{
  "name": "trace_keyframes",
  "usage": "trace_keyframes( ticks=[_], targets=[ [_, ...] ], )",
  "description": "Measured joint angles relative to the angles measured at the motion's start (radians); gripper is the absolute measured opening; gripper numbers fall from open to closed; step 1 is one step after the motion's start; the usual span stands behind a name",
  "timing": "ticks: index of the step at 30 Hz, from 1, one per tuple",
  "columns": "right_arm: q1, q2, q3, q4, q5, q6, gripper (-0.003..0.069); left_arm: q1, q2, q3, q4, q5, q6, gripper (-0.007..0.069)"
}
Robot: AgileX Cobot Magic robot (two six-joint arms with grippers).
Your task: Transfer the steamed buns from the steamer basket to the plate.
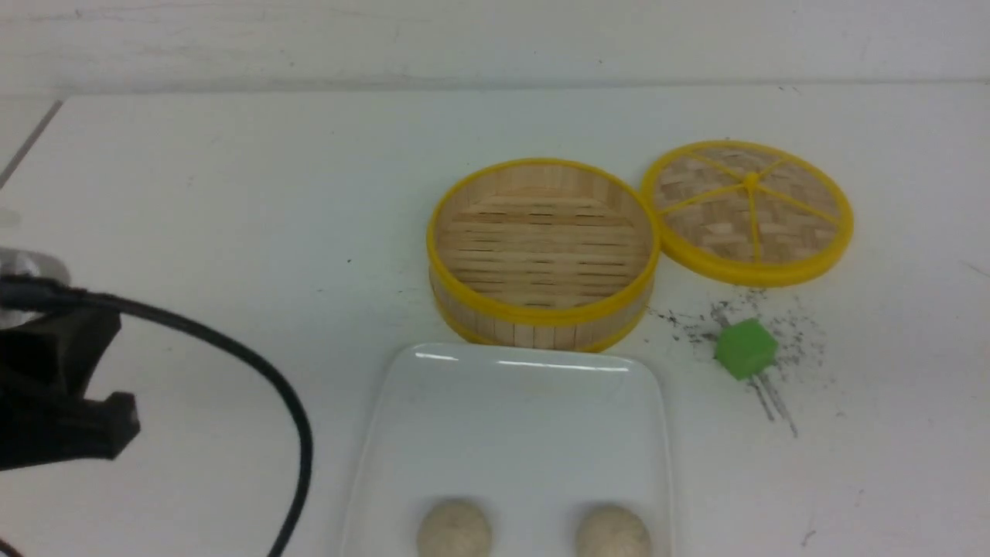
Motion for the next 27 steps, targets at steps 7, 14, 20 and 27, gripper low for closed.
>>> trace_keyframes(
  ticks=[7,14,20,27],
  targets=[
    [0.0,0.0,0.0,0.001,-0.002,0.0,0.042,0.0,-0.238,0.025,-0.002,0.152,-0.109,0.0236],
    [0.0,0.0,0.0,0.001,-0.002,0.0,0.042,0.0,-0.388,0.093,-0.003,0.231,-0.121,0.0236],
    [0.0,0.0,0.0,0.001,0.0,0.0,0.042,0.0,-0.389,0.224,-0.018,0.152,-0.175,0.0236],
    [0.0,0.0,0.0,0.001,0.005,-0.031,0.042,0.0,-0.389,0.26,0.031,0.128,-0.189,0.0236]
  ],
)
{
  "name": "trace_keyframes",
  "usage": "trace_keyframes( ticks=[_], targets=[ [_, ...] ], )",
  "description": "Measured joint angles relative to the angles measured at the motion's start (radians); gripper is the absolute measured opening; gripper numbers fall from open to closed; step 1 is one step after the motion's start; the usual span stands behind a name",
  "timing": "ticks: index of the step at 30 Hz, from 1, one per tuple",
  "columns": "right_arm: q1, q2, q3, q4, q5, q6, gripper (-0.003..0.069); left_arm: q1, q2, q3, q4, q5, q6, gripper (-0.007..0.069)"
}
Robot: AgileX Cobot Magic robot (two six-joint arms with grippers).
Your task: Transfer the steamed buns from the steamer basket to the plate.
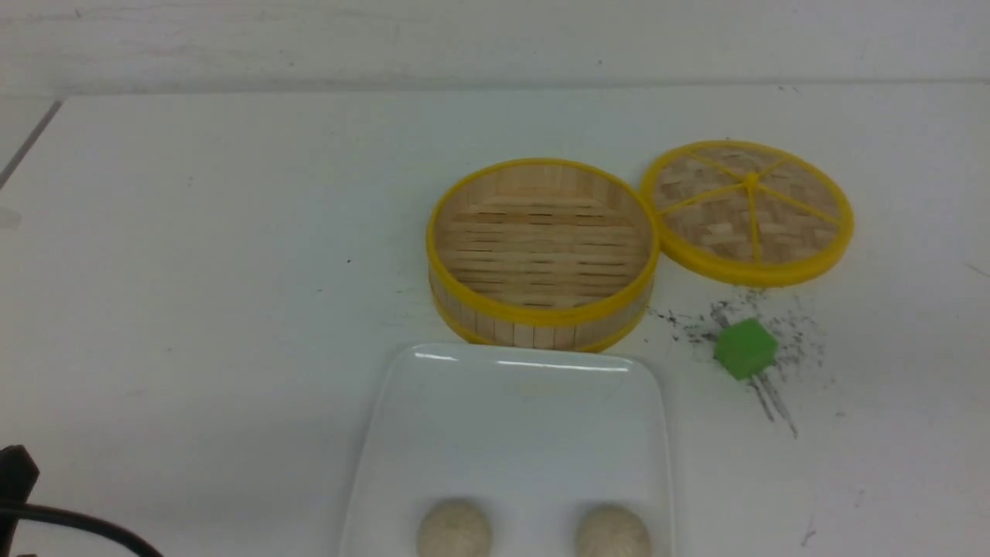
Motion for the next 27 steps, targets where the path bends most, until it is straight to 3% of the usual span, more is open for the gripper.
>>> trace_keyframes(
  ticks=[6,13,16,20,27],
  targets=[
    [0.0,-0.059,-0.01,0.02,0.004,-0.029,0.0418,0.0,0.0,0.0,0.012,-0.013,-0.002,0.0236],
    [0.0,-0.288,-0.071,-0.004,0.033,-0.02,0.0332,0.0,0.0,0.0,0.015,-0.014,-0.003,0.0236],
    [0.0,-0.399,-0.077,-0.088,0.172,0.086,0.0269,0.0,0.0,0.0,0.016,-0.014,-0.003,0.0236],
    [0.0,-0.514,-0.077,-0.177,0.401,0.295,0.0247,0.0,0.0,0.0,0.019,-0.014,-0.003,0.0236],
    [0.0,-0.643,0.021,-0.206,0.429,0.431,0.0246,0.0,0.0,0.0,0.019,-0.017,-0.003,0.0236]
  ],
)
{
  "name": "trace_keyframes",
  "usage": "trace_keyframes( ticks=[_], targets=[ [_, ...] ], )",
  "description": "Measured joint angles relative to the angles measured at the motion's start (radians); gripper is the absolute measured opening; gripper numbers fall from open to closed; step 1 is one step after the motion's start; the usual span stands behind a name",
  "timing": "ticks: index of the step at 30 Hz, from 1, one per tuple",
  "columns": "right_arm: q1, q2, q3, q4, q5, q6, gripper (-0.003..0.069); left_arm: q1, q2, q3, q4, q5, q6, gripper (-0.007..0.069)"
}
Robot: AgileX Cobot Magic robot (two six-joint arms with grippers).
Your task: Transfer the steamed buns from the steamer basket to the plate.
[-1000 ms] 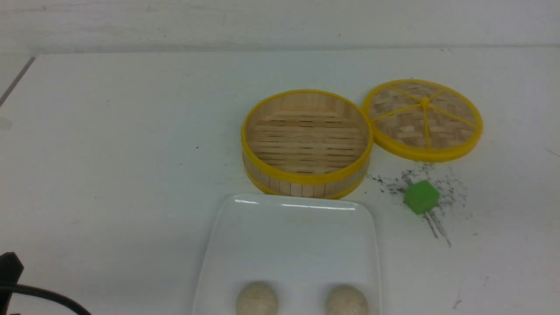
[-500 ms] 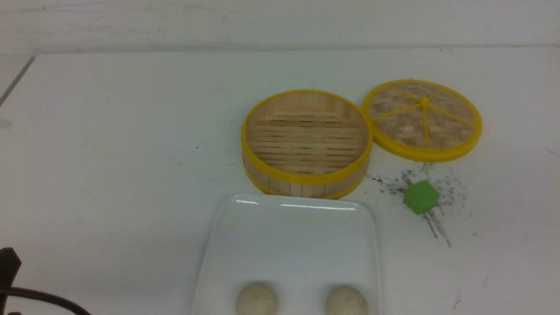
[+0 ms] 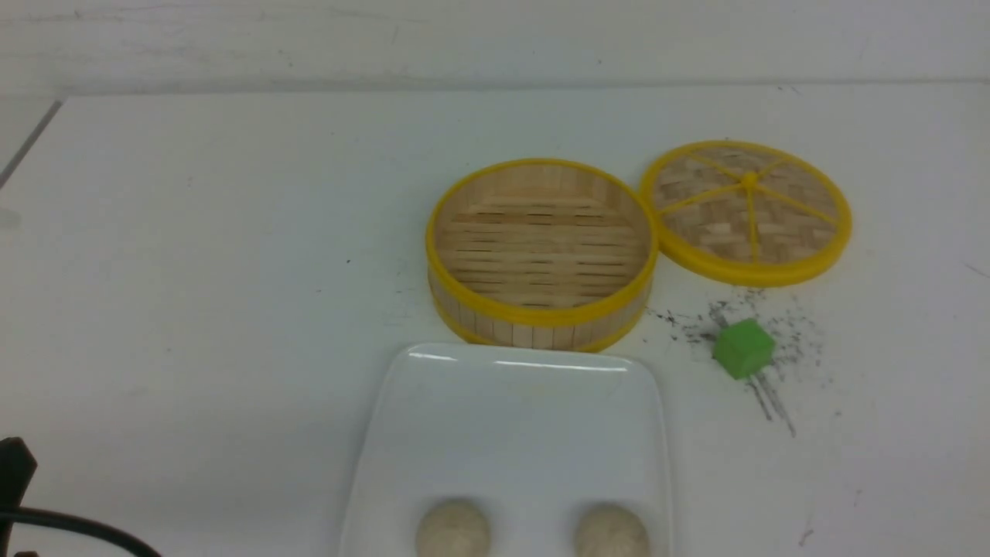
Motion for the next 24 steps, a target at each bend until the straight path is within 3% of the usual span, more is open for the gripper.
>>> trace_keyframes(
  ticks=[3,13,24],
  targets=[
    [0.0,-0.001,0.096,0.005,-0.05,0.021,0.0246,0.0,0.0,0.0,0.004,0.005,0.0,0.0236],
    [0.0,0.003,0.415,0.079,-0.521,0.031,0.0243,0.0,0.0,0.0,0.032,0.044,0.0,0.0236],
    [0.0,0.005,0.483,0.148,-0.572,0.103,0.0243,0.0,0.0,0.0,0.034,0.185,-0.003,0.0236]
  ],
)
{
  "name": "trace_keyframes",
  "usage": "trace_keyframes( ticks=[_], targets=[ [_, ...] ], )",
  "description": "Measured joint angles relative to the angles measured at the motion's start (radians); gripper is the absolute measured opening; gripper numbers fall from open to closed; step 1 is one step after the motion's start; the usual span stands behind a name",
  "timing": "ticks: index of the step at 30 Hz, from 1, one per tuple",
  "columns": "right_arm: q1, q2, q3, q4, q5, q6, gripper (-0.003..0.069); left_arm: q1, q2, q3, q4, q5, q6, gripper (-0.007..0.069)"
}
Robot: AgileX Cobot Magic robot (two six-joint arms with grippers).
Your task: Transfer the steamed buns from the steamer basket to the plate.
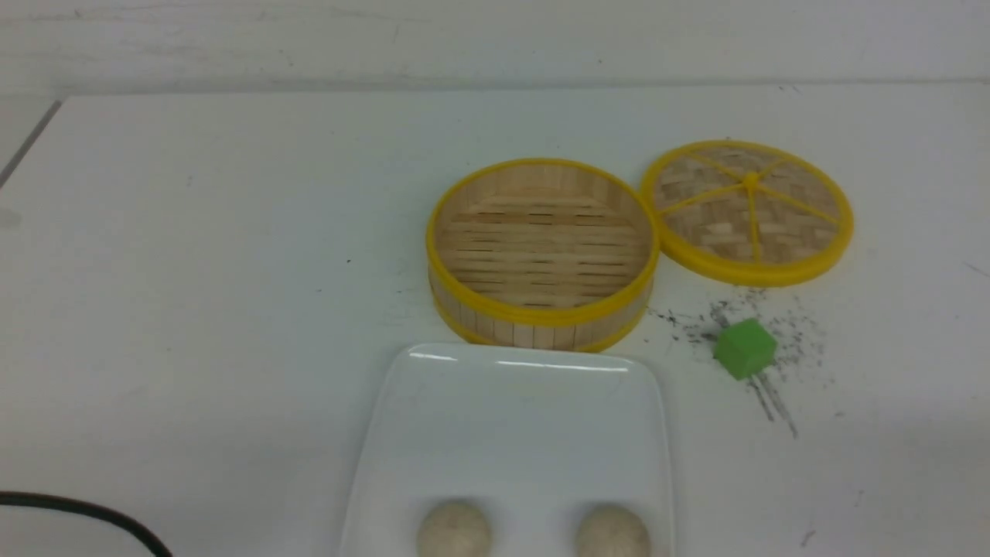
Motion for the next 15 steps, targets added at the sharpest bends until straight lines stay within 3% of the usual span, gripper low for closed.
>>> trace_keyframes(
  ticks=[10,15],
  targets=[
    [0.0,0.0,0.002,0.025,0.0,0.048,0.0243,0.0,0.0,0.0,0.0,0.009,-0.001,0.0237],
    [0.0,0.0,0.026,-0.027,-0.006,0.031,0.0243,0.0,0.0,0.0,0.0,0.009,-0.001,0.0239]
  ],
)
